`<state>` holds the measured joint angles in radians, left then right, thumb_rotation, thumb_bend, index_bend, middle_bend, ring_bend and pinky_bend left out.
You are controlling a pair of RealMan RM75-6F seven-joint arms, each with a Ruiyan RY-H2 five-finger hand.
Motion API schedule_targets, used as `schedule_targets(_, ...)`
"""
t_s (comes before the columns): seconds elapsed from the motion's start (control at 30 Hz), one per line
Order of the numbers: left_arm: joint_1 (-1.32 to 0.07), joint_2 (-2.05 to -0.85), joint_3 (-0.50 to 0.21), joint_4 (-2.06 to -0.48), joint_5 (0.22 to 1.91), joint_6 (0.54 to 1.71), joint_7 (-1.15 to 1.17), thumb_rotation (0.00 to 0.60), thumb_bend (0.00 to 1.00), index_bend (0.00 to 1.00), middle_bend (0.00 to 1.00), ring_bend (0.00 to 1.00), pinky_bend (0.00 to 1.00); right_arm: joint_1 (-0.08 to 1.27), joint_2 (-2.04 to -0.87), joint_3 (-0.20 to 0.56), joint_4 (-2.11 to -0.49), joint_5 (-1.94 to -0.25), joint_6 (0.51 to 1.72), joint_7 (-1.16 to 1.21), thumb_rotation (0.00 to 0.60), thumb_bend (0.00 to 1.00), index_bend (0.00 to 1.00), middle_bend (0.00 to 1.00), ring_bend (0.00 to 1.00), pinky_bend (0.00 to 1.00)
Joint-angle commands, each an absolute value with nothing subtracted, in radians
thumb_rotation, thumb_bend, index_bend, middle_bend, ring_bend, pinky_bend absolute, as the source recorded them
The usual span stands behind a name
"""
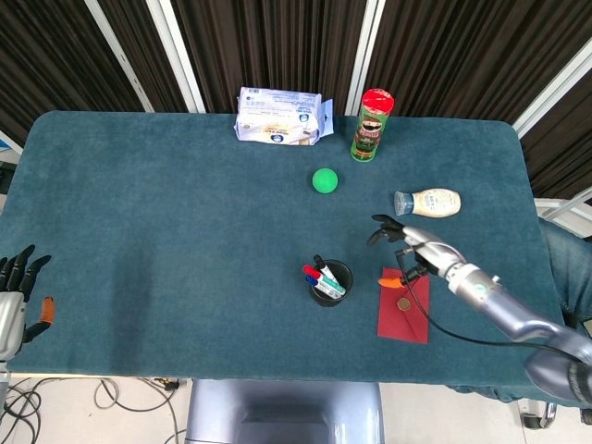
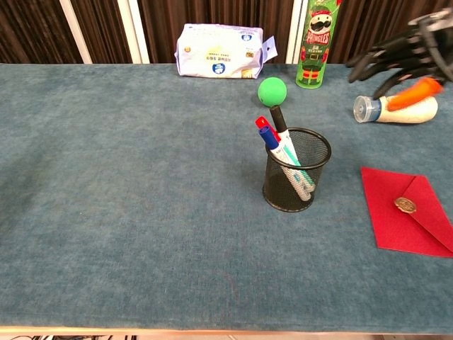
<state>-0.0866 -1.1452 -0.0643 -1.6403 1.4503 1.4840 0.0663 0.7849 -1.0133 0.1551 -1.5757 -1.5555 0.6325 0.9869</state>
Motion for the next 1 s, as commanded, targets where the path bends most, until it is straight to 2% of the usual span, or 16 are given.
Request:
schedule_targets(0.03, -0.087, -1.145, -0.065, -1.64, 1.447, 1.482, 0.063, 0.6, 0.52, 0.12, 0.01, 0.04, 0.02, 0.829, -1.082, 0.191, -1.53, -1.472, 0.578, 0.951, 0.6, 0.3, 0.37, 0.0, 0.1, 0.2)
schedule_targets(0.17, -0.087, -1.143, -0.064, -1.644, 1.442, 1.476, 0.062, 0.6, 0.52, 0.12, 0.01, 0.04, 0.02, 0.883, -1.144, 0.219, -1.525, -1.349, 0.513, 0.861, 0.6, 0.34, 0.37, 0.0, 0.1, 0.2)
schedule_targets(0.47, -0.089, -1.141, -0.064, -1.646, 1.439, 1.472, 0.057, 0.6, 0.52, 0.12, 0.01, 0.04, 0.02, 0.938, -1.197, 0.233, -1.561, -1.147, 0.492, 0.65, 0.6, 0.35, 0.4, 0.0, 0.11, 0.2)
schedule_targets(0.6, -0.089, -1.14, -0.065, -1.646, 1.436, 1.472, 0.053, 0.6, 0.52, 0.12, 0.01, 0.04, 0.02, 0.953, -1.214, 0.229, -1.571, -1.083, 0.495, 0.583, 0.6, 0.36, 0.43, 0.0, 0.11, 0.2)
schedule_targets(1.0, -0.09, -1.139, -0.068, -1.65, 1.426, 1.466, 0.053, 0.6, 0.52, 0.12, 0.01, 0.04, 0.02, 0.977, -1.246, 0.244, -1.573, -0.972, 0.492, 0.492, 0.6, 0.41, 0.46, 0.0, 0.1, 0.2)
